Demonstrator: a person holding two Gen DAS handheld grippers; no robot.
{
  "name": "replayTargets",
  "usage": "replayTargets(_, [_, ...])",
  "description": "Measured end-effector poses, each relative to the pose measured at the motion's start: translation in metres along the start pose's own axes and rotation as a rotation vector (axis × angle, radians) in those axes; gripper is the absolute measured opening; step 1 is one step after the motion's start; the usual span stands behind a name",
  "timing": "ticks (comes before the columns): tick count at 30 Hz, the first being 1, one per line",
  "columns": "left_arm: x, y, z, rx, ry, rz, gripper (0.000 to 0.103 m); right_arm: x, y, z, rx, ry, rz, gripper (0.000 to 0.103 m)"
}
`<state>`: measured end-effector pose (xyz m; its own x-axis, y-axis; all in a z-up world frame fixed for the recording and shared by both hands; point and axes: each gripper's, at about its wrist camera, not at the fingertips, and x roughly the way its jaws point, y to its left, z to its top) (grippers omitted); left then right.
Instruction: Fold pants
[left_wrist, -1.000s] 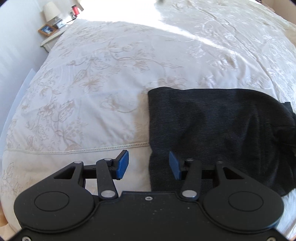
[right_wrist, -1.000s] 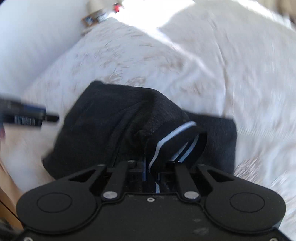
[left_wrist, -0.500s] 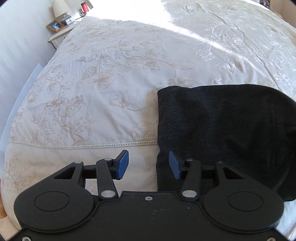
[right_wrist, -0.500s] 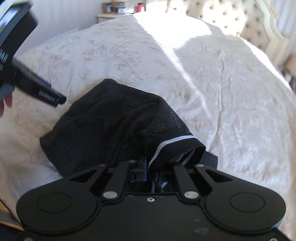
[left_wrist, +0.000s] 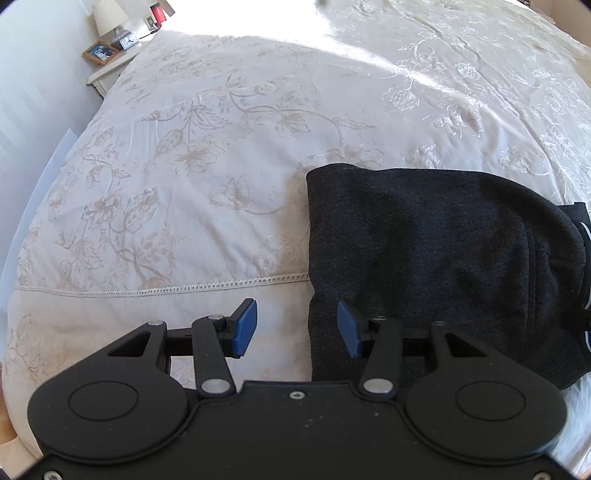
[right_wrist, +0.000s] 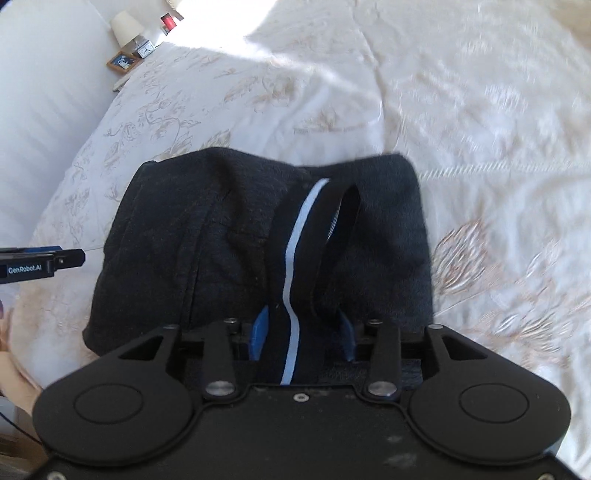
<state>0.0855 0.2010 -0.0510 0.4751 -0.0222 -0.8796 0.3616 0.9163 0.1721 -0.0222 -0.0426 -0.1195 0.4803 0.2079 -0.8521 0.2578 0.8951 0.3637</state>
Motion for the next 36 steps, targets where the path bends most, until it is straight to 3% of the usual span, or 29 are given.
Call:
replayTargets(6, [0.001, 0.008, 0.003, -0.004, -0.012, 0.014, 0.056, 0.03, -0.016, 0.006, 0.184, 0.013, 0.154, 0.051])
replayTargets(8, [0.001, 0.012, 0.001, -0.021, -0.008, 0.016, 0.056, 0.026, -0.011, 0.01, 0.193, 0.005, 0.199, 0.032])
replayTargets(11, [0.001, 0.017, 0.0, -0.047, 0.0, 0.009, 0.056, 0.001, 0.021, 0.018, 0.036, -0.031, 0.103, 0.016])
replayTargets(16, [-0.007, 0.015, 0.001, -0.06, -0.02, -0.024, 0.056, -0.059, 0.056, 0.026, -0.178, -0.114, -0.039, 0.012])
replayTargets(18, [-0.006, 0.009, 0.001, -0.05, -0.023, -0.041, 0.056, -0.06, 0.052, 0.025, -0.21, -0.108, -0.118, 0.014])
replayTargets(20, [-0.002, 0.003, 0.002, -0.035, -0.016, -0.053, 0.056, -0.042, 0.038, 0.02, -0.222, -0.066, -0.164, 0.036])
replayTargets(23, [-0.002, -0.004, 0.004, -0.003, -0.02, -0.096, 0.056, -0.013, 0.008, 0.014, -0.21, 0.045, -0.264, 0.037])
replayTargets(26, [0.004, -0.01, 0.005, 0.038, -0.005, -0.141, 0.056, -0.035, -0.005, 0.013, -0.108, -0.02, -0.186, 0.04])
replayTargets(28, [0.016, -0.015, 0.006, 0.054, 0.029, -0.151, 0.056, -0.041, -0.007, 0.013, -0.087, -0.058, -0.197, 0.045])
replayTargets(30, [0.03, -0.018, 0.005, 0.051, 0.049, -0.154, 0.056, -0.029, -0.01, 0.013, -0.099, -0.042, -0.225, 0.047])
replayTargets(36, [0.063, -0.025, 0.006, 0.056, 0.11, -0.196, 0.058, 0.008, -0.025, 0.026, -0.056, 0.019, -0.203, 0.05])
